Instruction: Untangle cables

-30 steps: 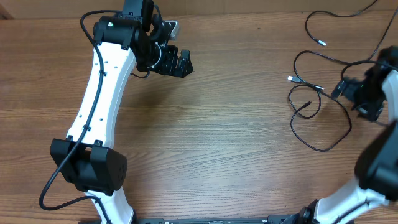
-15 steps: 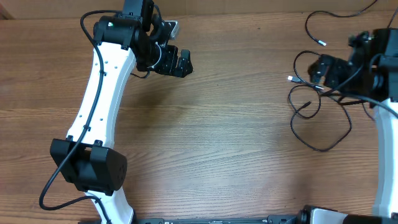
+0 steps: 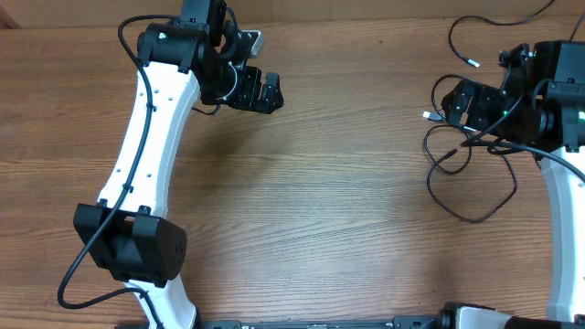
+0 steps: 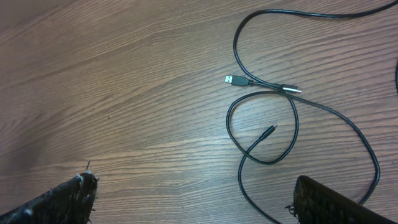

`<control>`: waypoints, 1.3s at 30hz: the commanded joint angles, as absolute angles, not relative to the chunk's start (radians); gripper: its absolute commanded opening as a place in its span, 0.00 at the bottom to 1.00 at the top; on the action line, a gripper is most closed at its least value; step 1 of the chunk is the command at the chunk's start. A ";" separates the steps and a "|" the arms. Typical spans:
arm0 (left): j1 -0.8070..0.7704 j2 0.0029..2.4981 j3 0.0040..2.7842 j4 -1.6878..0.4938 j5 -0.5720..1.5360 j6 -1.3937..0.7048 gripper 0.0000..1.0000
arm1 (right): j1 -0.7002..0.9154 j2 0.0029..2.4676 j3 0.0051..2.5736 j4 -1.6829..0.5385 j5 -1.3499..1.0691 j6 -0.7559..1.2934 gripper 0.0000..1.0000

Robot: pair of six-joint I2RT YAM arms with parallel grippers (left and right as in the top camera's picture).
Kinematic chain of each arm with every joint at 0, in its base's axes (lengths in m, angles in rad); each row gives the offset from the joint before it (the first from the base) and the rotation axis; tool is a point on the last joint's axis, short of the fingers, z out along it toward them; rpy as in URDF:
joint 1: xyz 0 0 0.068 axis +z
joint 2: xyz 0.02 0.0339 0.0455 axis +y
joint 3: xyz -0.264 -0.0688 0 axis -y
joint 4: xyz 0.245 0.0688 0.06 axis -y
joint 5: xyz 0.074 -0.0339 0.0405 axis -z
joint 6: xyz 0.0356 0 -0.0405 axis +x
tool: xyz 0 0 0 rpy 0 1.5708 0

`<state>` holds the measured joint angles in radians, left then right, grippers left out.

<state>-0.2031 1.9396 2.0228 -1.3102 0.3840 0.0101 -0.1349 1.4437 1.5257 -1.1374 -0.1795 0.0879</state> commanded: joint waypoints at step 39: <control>-0.210 0.973 0.902 -0.121 0.146 -0.056 1.00 | -0.131 1.438 1.533 -1.132 -0.185 0.081 1.00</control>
